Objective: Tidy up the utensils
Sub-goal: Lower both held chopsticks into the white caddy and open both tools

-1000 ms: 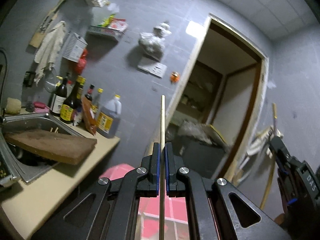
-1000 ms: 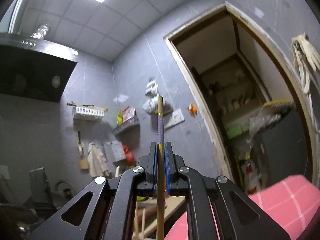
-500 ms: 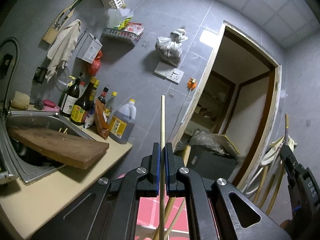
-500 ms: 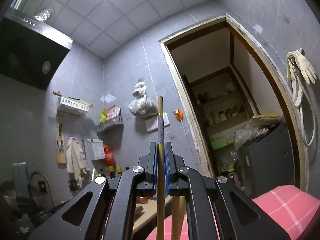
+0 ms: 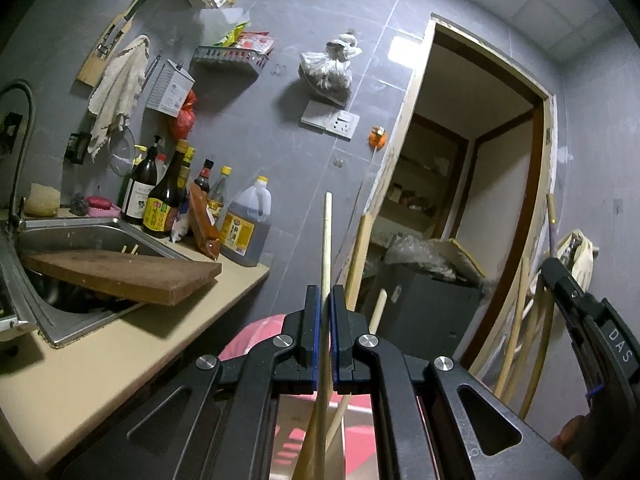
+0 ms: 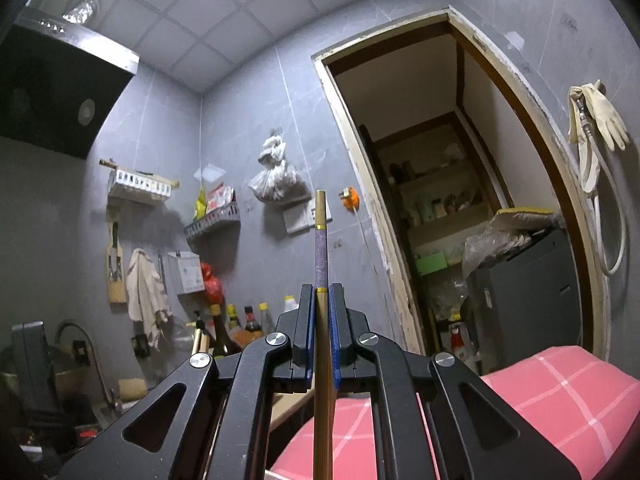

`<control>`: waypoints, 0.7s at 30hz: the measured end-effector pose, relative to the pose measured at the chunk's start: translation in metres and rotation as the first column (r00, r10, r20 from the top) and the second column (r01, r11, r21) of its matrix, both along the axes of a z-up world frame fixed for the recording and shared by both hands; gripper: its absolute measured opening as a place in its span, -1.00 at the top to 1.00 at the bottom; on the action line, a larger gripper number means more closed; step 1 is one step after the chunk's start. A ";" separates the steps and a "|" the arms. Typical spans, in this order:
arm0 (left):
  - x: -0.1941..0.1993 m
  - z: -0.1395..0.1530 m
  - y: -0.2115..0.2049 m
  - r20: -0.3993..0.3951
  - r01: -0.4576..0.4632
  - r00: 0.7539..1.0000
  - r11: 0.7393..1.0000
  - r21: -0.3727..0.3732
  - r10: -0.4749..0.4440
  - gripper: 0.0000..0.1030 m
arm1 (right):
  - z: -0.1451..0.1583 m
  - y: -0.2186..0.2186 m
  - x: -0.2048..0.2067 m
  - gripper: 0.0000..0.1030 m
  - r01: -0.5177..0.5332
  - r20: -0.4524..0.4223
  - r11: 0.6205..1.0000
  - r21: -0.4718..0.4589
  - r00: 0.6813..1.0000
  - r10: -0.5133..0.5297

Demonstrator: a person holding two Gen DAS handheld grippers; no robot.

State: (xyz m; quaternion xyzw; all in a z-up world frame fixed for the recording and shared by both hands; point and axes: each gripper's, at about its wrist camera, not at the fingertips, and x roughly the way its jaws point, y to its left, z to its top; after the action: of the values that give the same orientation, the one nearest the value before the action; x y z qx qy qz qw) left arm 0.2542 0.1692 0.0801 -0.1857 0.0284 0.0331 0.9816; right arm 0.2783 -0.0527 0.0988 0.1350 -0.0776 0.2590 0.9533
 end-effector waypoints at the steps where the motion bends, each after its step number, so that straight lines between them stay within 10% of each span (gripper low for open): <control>1: -0.001 -0.001 -0.002 -0.007 0.001 1.000 1.000 0.008 -0.001 0.95 | 0.000 0.000 -0.001 0.91 -0.004 -0.012 1.000 -0.007 1.000 0.003; 21: -0.009 -0.022 -0.024 -0.167 0.074 0.984 0.995 0.071 -0.061 0.93 | -0.018 -0.007 -0.012 0.89 -0.072 -0.246 0.990 -0.119 0.969 0.041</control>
State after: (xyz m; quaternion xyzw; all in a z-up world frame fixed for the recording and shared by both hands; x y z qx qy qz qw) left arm 0.2451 0.1453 0.0577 -0.1432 0.1142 0.0161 0.9830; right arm 0.2663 -0.0599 0.0806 0.1068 0.0600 0.2719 0.9545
